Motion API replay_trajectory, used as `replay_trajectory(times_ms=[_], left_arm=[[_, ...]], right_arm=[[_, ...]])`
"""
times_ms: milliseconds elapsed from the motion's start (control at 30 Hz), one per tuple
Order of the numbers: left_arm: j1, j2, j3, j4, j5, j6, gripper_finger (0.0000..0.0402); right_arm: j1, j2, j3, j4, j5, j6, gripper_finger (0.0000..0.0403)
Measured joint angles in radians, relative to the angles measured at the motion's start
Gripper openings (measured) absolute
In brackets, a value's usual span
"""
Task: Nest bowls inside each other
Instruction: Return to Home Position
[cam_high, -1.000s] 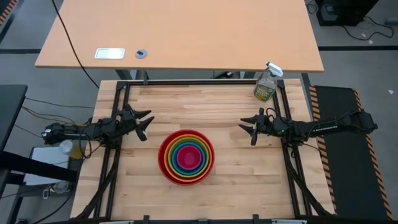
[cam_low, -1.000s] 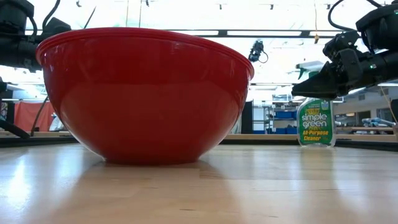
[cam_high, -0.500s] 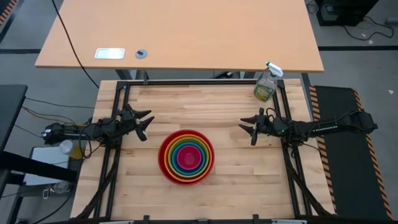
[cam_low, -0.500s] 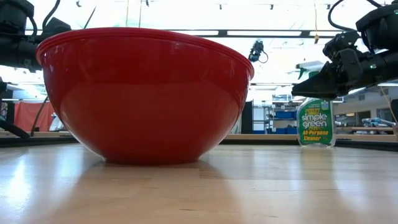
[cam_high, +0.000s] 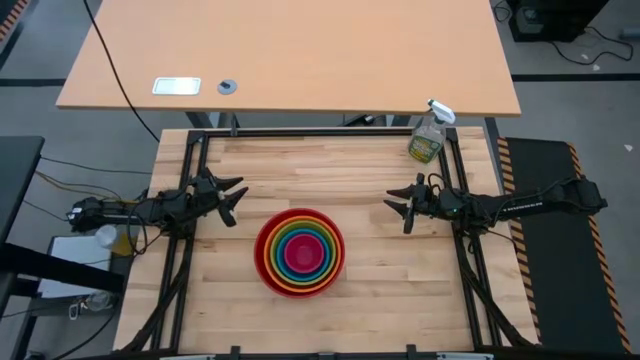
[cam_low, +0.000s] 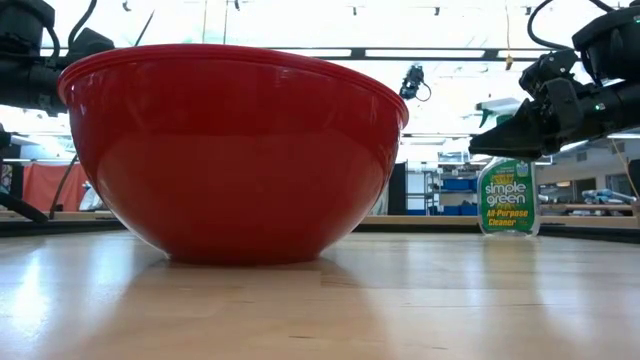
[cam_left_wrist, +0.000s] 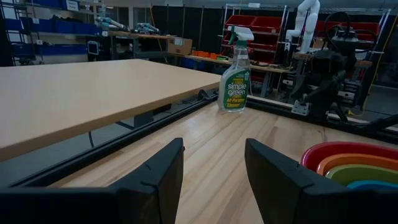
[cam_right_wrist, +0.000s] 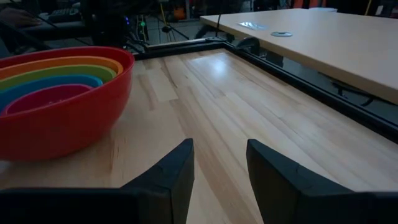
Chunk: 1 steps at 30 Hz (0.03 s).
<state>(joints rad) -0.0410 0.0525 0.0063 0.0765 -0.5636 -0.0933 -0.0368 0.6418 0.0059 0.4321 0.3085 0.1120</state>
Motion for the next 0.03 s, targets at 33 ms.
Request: replay_trajectory(times_ms=[33], left_arm=[[0.000,0.000,0.000,0.000,0.000,0.000,0.0174]], right_arm=[[0.000,0.000,0.000,0.000,0.000,0.000,0.0154]])
